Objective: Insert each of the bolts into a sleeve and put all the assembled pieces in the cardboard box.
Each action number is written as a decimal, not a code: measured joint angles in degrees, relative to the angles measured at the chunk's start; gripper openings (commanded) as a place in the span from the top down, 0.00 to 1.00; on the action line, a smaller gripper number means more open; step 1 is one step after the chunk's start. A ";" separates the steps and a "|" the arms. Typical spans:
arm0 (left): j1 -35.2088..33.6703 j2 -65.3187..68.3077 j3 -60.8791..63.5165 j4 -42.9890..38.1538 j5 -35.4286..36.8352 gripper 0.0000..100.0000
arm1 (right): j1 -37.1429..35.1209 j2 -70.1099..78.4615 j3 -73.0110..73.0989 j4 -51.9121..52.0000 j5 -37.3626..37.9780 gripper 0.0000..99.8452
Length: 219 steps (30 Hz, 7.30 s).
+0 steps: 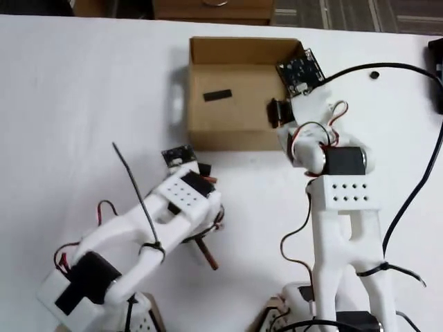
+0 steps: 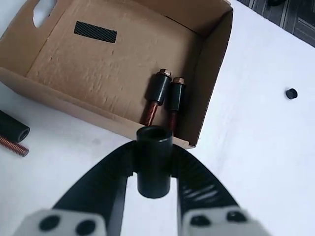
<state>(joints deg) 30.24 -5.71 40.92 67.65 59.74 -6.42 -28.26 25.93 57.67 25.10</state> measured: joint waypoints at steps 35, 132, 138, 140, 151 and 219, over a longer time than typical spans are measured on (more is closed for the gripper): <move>6.33 0.00 2.02 -0.26 -2.90 0.89 | -0.18 0.00 0.00 0.00 0.00 0.98; -1.58 0.97 -87.74 33.05 -39.03 0.98 | -3.96 -17.85 -27.60 38.24 -14.77 0.98; 0.09 0.97 -87.74 33.05 -40.09 0.98 | -3.96 -28.04 -19.08 38.24 -14.77 0.98; 0.62 0.97 -87.74 32.97 -40.62 0.98 | -3.96 -31.82 -15.47 38.24 -14.77 0.98; 6.68 0.88 -81.93 29.80 -41.05 0.98 | -3.96 -48.09 0.88 37.19 -14.77 0.98; 11.25 -48.88 -8.00 -8.88 -30.51 0.98 | -29.10 -73.58 32.53 27.16 -33.05 0.98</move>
<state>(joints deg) 41.49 -54.59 32.92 58.77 29.23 -35.52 -101.85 58.46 84.84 -7.96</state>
